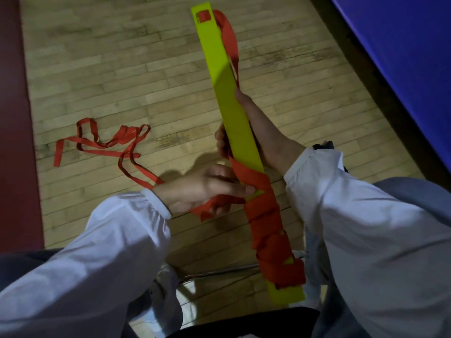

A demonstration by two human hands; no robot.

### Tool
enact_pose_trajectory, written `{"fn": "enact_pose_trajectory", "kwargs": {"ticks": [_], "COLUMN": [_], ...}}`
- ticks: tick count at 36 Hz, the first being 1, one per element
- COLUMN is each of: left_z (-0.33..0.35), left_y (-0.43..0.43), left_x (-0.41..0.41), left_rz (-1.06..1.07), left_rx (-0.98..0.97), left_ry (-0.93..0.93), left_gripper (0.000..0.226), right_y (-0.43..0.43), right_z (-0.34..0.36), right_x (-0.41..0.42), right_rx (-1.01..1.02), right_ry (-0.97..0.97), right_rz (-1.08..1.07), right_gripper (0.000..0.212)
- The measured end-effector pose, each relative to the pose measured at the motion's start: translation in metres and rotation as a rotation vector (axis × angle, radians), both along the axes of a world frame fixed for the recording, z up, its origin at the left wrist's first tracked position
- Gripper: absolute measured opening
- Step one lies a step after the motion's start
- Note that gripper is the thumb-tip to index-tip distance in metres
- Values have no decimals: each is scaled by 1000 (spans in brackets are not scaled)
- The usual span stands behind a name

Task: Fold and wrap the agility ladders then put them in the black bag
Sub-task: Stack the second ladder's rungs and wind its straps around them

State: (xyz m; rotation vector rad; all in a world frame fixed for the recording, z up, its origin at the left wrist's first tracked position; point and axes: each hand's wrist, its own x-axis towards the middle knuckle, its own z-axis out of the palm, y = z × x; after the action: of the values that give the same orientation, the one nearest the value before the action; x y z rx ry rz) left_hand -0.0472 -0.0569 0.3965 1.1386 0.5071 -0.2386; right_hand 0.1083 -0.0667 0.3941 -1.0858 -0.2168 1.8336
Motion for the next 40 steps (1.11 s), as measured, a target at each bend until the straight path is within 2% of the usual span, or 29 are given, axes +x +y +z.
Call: {"fn": "enact_pose_trajectory", "kwargs": {"ticks": [6, 8, 15, 18, 22, 34, 40], "left_z": [2, -2, -6, -6, -8, 1, 3], "left_y": [1, 2, -2, 1, 4, -2, -5], "left_x": [1, 1, 2, 0, 0, 3, 5], "left_rz": [6, 11, 23, 3, 0, 29, 72], "left_rx": [-23, -21, -82, -71, -5, 53, 106], "left_ry": [-37, -24, 40, 155, 268, 349, 368], "left_gripper": [12, 23, 15, 15, 33, 33, 46], "right_y": [-2, -1, 2, 1, 2, 3, 2], "right_z": [4, 2, -2, -5, -9, -25, -33], "right_x": [0, 1, 1, 0, 0, 2, 2], "right_rx": [-69, -82, -86, -85, -72, -77, -28], "right_ry": [311, 343, 109, 15, -91, -363, -487], "right_rz": [-94, -64, 30, 60, 93, 108, 127], "right_gripper": [64, 62, 74, 73, 73, 70, 69]}}
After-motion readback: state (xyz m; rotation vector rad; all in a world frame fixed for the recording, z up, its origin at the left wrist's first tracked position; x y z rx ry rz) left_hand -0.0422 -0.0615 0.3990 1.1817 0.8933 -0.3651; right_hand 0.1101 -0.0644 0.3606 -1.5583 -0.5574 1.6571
